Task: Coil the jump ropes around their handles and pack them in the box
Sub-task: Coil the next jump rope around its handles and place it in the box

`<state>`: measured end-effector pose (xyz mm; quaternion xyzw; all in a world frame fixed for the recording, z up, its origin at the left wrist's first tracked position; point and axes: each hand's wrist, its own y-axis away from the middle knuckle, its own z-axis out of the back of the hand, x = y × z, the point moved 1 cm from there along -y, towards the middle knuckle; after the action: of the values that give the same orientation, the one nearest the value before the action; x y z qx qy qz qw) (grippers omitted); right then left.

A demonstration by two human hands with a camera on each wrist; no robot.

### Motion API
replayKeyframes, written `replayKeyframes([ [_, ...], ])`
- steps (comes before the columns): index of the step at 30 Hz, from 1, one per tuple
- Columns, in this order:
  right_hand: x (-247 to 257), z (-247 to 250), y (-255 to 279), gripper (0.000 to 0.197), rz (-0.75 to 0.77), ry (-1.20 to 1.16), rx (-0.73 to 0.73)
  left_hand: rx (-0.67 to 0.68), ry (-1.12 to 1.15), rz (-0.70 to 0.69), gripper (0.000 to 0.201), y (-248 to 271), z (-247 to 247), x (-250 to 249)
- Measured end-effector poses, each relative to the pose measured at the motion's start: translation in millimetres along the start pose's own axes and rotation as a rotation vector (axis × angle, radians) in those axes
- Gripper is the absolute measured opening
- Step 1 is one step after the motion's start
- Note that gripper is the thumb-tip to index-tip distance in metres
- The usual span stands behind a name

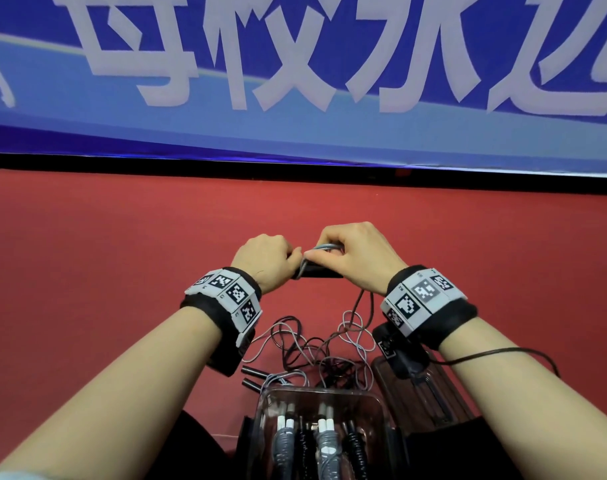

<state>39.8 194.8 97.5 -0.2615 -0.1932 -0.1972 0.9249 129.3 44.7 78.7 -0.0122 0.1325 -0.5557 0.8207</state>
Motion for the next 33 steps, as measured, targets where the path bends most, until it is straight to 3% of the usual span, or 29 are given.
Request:
replayKeyframes([
  [5, -17, 7, -1, 0.031, -0.075, -0.109, 0.054, 0.108, 0.13, -0.103, 0.051, 7, 6, -8],
  [9, -21, 16, -1, 0.036, -0.146, -0.254, 0.098, 0.158, 0.42, -0.087, 0.06, 11, 8, -16],
  [14, -30, 21, -1, 0.044, -0.24, -0.373, 0.265, 0.211, 0.628, -0.086, 0.08, 17, 14, -25],
  [17, -34, 20, 1, 0.068, -0.305, -0.472, 0.299, 0.235, 0.676, -0.147, 0.065, 17, 11, -25],
  [19, -36, 18, 2, 0.071, -0.355, -0.579, 0.333, 0.224, 0.74, -0.161, 0.056, 15, 11, -24],
  [24, -43, 11, 3, 0.02, -0.551, -1.052, 0.277, 0.079, 0.868, -0.145, 0.05, 13, 20, -28],
  [30, -45, -4, 1, 0.04, -0.594, -0.974, 0.255, -0.292, 0.93, -0.001, 0.052, -1, 26, -10],
  [33, -51, -2, 4, 0.04, -0.518, -0.712, 0.27, -0.381, 0.902, 0.055, 0.049, -2, 24, 0],
])
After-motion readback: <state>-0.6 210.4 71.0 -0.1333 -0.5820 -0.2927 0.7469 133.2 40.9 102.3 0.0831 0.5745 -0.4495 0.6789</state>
